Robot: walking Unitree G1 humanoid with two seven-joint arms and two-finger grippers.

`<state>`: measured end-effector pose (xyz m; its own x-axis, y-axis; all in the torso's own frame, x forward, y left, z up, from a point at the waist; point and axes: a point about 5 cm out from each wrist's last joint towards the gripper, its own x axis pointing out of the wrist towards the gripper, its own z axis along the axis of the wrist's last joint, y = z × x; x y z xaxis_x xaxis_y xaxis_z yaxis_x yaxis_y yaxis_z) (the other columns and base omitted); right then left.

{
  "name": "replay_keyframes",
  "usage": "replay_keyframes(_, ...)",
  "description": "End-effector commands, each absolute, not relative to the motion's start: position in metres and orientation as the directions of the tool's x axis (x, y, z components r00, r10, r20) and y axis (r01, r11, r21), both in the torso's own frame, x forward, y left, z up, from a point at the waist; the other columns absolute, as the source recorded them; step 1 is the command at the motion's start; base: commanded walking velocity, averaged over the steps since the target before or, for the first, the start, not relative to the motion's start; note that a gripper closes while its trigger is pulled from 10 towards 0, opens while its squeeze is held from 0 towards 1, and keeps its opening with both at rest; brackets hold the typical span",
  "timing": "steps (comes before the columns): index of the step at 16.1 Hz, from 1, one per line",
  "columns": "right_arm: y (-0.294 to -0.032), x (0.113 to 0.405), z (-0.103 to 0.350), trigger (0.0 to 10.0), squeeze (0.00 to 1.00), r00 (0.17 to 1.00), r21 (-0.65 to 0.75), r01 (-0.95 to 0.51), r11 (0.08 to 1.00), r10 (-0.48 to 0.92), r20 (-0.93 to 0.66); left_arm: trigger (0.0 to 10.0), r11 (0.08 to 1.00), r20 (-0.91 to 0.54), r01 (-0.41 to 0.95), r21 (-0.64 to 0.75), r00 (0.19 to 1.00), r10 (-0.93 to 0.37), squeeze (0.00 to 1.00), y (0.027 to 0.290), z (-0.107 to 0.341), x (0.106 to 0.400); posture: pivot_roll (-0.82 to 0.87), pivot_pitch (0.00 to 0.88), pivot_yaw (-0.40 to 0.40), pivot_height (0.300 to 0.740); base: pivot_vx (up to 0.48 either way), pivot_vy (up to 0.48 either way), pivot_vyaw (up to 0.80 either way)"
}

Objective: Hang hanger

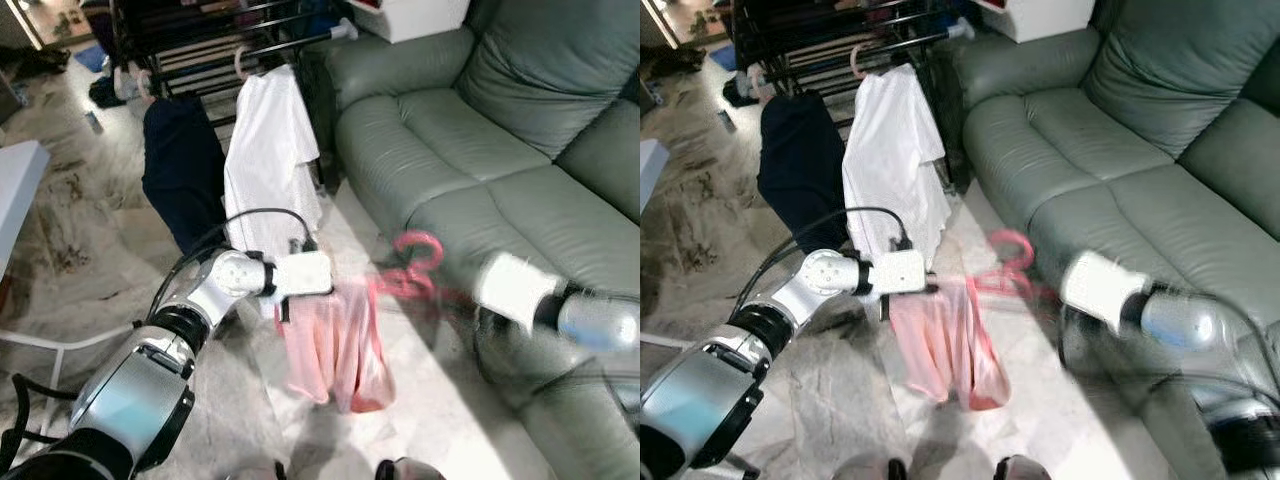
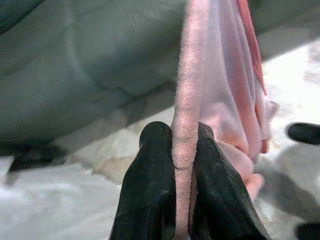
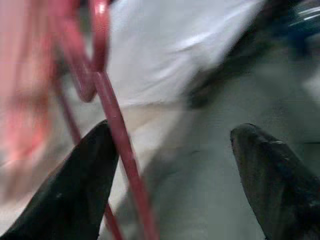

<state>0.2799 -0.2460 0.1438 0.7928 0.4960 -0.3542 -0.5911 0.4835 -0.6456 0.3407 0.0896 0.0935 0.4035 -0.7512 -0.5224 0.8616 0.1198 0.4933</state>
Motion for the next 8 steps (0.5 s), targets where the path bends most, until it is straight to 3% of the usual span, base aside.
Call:
replay_keyframes(1,-0.250,0.286,0.168,10.0,1.00,0.855,-0.689,-0.474,0.548,0.474,-0.211,0.0,0.218,-0.497,0.833,0.508,0.490,-0.716,0.00,0.101,0.101,0.351,-0.09,0.048,0.095,0.740,0.000,0.000,0.00)
replay_keyframes(4,-0.247,0.285,0.185,10.0,0.96,0.882,-0.653,-0.393,0.647,0.467,-0.069,0.0,0.363,-0.484,0.794,0.487,0.592,-0.644,0.00,0.114,0.099,0.358,-0.10,0.050,0.105,0.740,0.000,0.000,0.00)
replay_keyframes(5,-0.248,0.287,0.192,10.0,0.66,0.895,-0.638,-0.350,0.686,0.446,-0.012,0.0,0.398,-0.478,0.779,0.484,0.617,-0.626,0.00,0.116,0.099,0.360,-0.10,0.051,0.110,0.740,0.000,0.000,0.00)
replay_keyframes(6,-0.248,0.288,0.196,10.0,0.66,0.902,-0.633,-0.324,0.704,0.431,0.018,0.0,0.413,-0.475,0.773,0.482,0.627,-0.618,0.00,0.116,0.100,0.361,-0.10,0.051,0.114,0.740,0.000,0.000,0.00)
replay_keyframes(7,-0.252,0.291,0.205,10.0,0.43,0.922,-0.628,-0.236,0.741,0.376,0.097,0.0,0.430,-0.467,0.765,0.479,0.637,-0.613,0.00,0.117,0.101,0.362,-0.10,0.051,0.116,0.740,0.000,0.000,0.00)
replay_keyframes(8,-0.258,0.292,0.212,10.0,0.09,0.935,-0.621,-0.160,0.768,0.320,0.154,0.0,0.421,-0.469,0.769,0.481,0.631,-0.618,0.00,0.116,0.101,0.362,-0.10,0.049,0.119,0.740,0.000,0.000,0.00)
